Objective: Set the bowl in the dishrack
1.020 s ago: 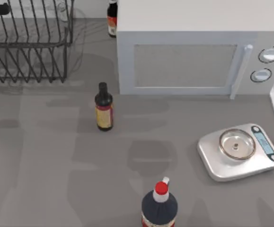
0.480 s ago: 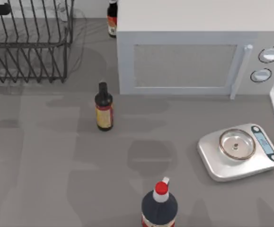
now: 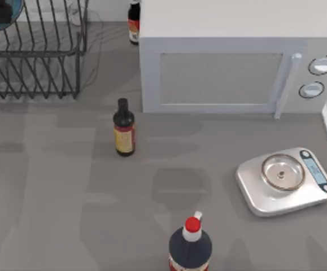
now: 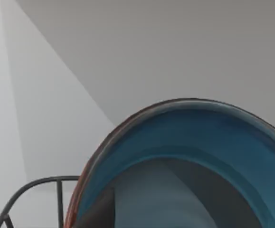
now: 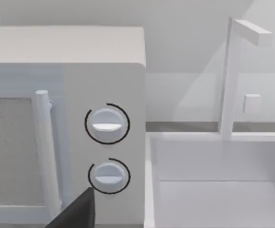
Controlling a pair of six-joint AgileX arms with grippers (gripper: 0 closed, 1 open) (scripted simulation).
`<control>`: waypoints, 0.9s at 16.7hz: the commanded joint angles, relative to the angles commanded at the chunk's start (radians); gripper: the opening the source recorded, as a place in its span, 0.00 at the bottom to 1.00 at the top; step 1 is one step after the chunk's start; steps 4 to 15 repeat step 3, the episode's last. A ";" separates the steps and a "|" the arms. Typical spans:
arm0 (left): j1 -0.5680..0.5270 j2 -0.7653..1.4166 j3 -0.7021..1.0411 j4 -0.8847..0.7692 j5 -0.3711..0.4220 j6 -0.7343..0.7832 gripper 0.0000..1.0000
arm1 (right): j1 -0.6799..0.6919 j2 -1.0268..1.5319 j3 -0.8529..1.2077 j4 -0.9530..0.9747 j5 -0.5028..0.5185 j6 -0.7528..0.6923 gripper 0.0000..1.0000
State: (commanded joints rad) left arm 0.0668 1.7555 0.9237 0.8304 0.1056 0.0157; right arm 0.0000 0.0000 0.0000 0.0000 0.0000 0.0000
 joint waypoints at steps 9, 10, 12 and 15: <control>0.000 0.000 0.000 0.000 0.000 0.000 1.00 | 0.000 0.000 0.000 0.000 0.000 0.000 1.00; 0.000 0.000 0.000 0.000 0.000 0.000 1.00 | 0.000 0.000 0.000 0.000 0.000 0.000 1.00; 0.000 0.000 0.000 0.000 0.000 0.000 1.00 | 0.000 0.000 0.000 0.000 0.000 0.000 1.00; 0.000 0.000 0.000 0.000 0.000 0.000 1.00 | 0.000 0.000 0.000 0.000 0.000 0.000 1.00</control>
